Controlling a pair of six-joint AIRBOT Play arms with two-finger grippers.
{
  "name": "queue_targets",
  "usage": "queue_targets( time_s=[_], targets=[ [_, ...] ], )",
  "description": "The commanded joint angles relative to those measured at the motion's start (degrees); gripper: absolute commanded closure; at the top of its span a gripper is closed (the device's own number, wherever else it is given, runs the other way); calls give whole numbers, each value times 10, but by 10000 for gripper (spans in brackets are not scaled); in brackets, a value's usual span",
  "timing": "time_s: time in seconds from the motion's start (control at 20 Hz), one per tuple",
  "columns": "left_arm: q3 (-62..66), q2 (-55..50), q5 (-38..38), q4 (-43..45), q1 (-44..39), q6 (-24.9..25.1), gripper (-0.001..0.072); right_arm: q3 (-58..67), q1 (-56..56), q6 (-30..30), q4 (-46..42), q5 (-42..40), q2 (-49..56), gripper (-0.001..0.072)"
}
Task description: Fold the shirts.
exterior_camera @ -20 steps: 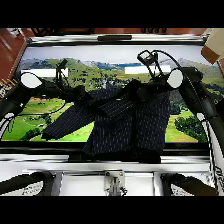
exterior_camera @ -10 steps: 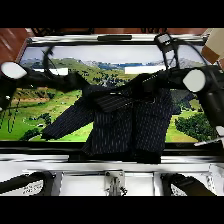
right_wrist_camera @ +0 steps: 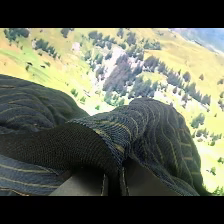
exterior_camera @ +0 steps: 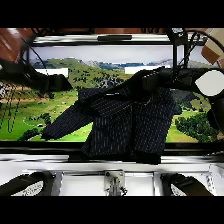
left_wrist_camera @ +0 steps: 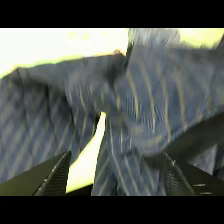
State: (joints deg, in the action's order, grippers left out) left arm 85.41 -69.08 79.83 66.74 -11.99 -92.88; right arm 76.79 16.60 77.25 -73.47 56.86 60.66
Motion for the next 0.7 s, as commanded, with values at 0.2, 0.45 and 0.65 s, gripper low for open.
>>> queue_targets(
  time_s=[0.2, 0.45, 0.65],
  targets=[
    [-277, 85, -298, 49, -167, -164, -13, 0, 0, 1, 14, -2, -2, 606],
    [-354, 77, -433, 46, -213, -195, -13, 0, 0, 1, 14, -3, 3, 606],
    [-357, 74, -473, 61, -224, -193, -13, -1, 0, 1, 15, -3, 13, 606]
  ],
)
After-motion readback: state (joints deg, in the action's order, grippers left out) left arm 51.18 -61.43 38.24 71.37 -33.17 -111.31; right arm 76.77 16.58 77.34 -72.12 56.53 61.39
